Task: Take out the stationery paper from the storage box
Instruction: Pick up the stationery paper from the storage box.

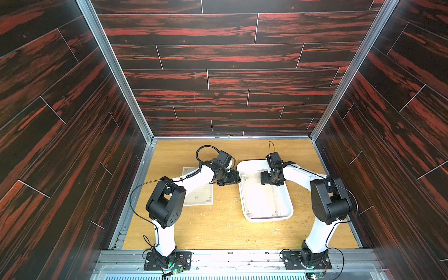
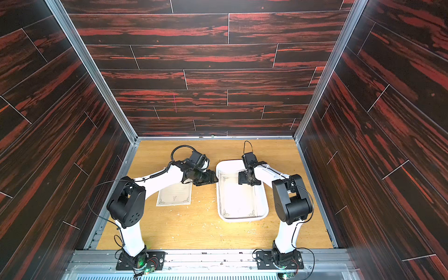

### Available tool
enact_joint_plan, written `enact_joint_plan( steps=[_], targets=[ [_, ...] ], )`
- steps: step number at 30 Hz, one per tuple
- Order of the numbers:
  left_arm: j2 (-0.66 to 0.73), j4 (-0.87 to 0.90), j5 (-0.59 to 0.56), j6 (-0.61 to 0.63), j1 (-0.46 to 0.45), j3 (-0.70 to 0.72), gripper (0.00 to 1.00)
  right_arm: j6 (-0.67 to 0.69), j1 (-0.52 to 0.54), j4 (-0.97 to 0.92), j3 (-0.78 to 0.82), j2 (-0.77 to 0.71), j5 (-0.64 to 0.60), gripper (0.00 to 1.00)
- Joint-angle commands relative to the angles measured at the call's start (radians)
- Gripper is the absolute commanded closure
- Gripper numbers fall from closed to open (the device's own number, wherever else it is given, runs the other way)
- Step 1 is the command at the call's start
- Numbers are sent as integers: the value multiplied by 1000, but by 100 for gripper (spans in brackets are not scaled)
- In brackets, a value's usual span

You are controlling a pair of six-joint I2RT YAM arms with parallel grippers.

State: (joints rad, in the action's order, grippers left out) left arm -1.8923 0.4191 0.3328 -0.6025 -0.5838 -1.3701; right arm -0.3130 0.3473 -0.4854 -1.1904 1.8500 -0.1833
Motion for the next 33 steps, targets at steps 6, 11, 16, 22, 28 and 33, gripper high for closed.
enact_joint_plan(
  steps=[6, 11, 16, 22, 28, 33],
  targets=[
    [3, 27, 5, 1, -5, -27, 28, 5, -10, -2, -18, 28, 22, 22],
    [-4, 29, 6, 1, -5, -32, 28, -3, -17, 8, -6, 26, 48, 22],
    [-8, 24, 10, -5, -5, -34, 28, -12, -28, 19, 7, 22, 74, 22],
    [-13, 24, 13, -8, -6, -38, 28, -24, -37, 30, 23, 22, 94, 21],
    [-13, 24, 13, -11, -7, -35, 29, -26, -37, 25, 26, 27, 84, 19],
    [-13, 18, 14, -14, -8, -30, 29, -31, -37, 18, 27, 32, 67, 17]
  ],
)
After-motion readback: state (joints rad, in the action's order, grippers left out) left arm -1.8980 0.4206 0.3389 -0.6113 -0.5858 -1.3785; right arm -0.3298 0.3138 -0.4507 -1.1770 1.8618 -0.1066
